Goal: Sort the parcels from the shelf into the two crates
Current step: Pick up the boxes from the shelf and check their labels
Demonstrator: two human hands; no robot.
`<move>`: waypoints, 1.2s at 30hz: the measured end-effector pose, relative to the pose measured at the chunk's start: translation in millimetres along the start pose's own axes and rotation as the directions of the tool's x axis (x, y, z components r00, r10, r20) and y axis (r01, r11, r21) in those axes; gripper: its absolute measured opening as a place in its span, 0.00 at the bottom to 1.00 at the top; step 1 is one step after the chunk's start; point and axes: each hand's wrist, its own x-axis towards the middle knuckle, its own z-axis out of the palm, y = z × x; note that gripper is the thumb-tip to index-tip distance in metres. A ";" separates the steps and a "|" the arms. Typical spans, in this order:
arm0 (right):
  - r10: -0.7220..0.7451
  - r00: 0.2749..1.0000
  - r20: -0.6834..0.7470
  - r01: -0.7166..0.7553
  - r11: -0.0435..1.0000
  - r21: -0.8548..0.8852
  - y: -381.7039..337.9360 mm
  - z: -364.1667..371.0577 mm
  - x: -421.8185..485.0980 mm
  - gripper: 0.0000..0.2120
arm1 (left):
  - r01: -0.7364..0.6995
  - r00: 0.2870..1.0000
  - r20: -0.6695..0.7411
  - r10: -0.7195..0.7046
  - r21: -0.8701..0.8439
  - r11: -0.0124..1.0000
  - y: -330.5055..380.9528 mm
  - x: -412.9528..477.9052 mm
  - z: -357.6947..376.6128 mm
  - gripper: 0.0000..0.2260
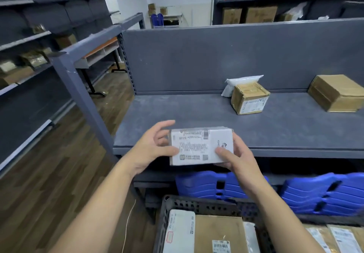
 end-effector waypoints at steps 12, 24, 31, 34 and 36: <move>0.005 0.995 0.096 0.001 0.998 -0.060 -19.7 -15.8 -20.6 0.24 | -0.171 0.945 -0.310 0.105 -0.197 0.965 -15.4 -50.9 25.1 0.32; -0.151 0.982 0.114 0.181 0.921 -0.345 -11.6 -9.5 -32.1 0.32 | -0.251 0.938 -0.297 0.181 -0.219 0.943 -23.5 -63.4 27.8 0.27; -0.178 0.977 0.117 0.207 0.919 -0.334 -8.5 -11.8 -29.4 0.33 | -0.251 0.928 -0.337 0.156 -0.258 0.933 -20.0 -62.9 33.3 0.27; -0.040 0.996 0.083 0.044 0.997 -0.056 -11.6 -6.8 -31.2 0.31 | -0.245 0.909 -0.400 0.115 -0.291 0.925 -21.5 -63.0 33.8 0.26; 0.136 0.979 0.154 -0.179 0.932 0.316 -9.5 -0.3 -34.1 0.26 | -0.232 0.894 -0.443 0.073 -0.317 0.920 -26.0 -64.7 30.0 0.28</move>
